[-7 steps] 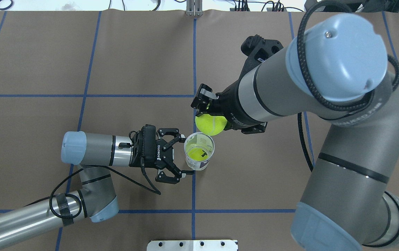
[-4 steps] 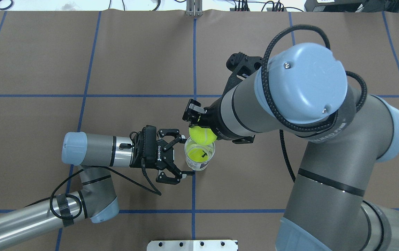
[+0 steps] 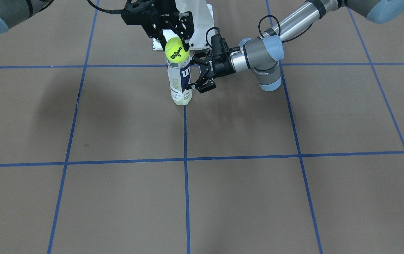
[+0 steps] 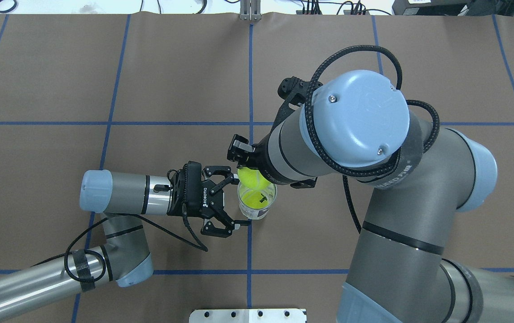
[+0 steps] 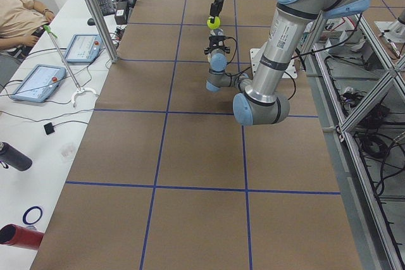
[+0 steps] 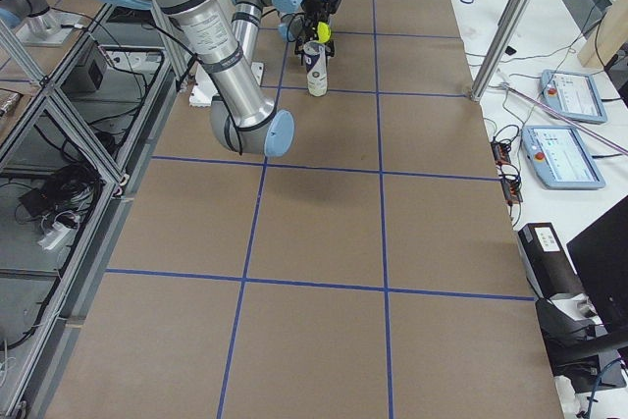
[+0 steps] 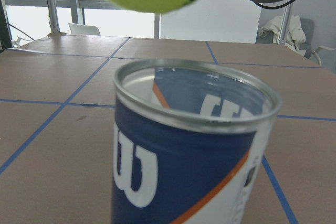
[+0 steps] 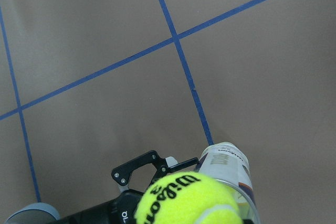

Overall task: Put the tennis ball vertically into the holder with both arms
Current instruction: 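Open the right gripper to release the ball into the can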

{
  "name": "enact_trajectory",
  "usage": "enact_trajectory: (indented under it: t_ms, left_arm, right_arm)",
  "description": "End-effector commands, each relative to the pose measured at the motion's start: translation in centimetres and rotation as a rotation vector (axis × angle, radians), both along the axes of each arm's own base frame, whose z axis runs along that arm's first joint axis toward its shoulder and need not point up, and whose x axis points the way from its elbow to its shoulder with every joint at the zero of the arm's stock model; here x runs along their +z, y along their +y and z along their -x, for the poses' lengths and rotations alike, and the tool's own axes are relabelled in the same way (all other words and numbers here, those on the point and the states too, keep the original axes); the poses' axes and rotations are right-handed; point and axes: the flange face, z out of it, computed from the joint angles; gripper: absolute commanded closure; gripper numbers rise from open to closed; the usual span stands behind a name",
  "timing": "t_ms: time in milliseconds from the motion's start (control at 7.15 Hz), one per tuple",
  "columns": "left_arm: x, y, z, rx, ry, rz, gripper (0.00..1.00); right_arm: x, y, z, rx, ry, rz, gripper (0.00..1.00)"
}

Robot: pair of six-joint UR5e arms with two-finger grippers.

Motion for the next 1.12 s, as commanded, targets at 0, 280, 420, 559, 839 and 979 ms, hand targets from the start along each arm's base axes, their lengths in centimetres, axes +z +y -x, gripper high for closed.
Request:
enact_trajectory:
  t_ms: [0,280,420,559,839,979]
  left_arm:
    - [0.1,-0.1,-0.1,-0.001,-0.003,0.0,0.01]
    - [0.3,-0.1,-0.2,-0.004,-0.008,-0.007,0.01]
    - [0.3,-0.1,-0.2,-0.004,-0.008,-0.007,0.01]
    - [0.3,-0.1,-0.2,-0.004,-0.006,-0.008,0.01]
    - [0.4,-0.1,-0.1,-0.005,-0.005,-0.01,0.01]
    - [0.4,-0.2,0.0,-0.002,-0.003,-0.013,0.01]
  right_arm:
    - [0.4,0.5,0.6,0.013,0.032,-0.009,0.01]
    - [0.4,0.9,0.7,0.005,0.035,-0.008,0.01]
    - [0.3,0.9,0.7,0.004,0.032,-0.011,0.01]
    - [0.3,0.9,0.6,0.0,0.034,-0.019,0.01]
    - [0.3,0.0,-0.6,-0.018,0.061,-0.062,0.01]
    - [0.3,-1.3,-3.3,-0.028,0.09,-0.104,0.01]
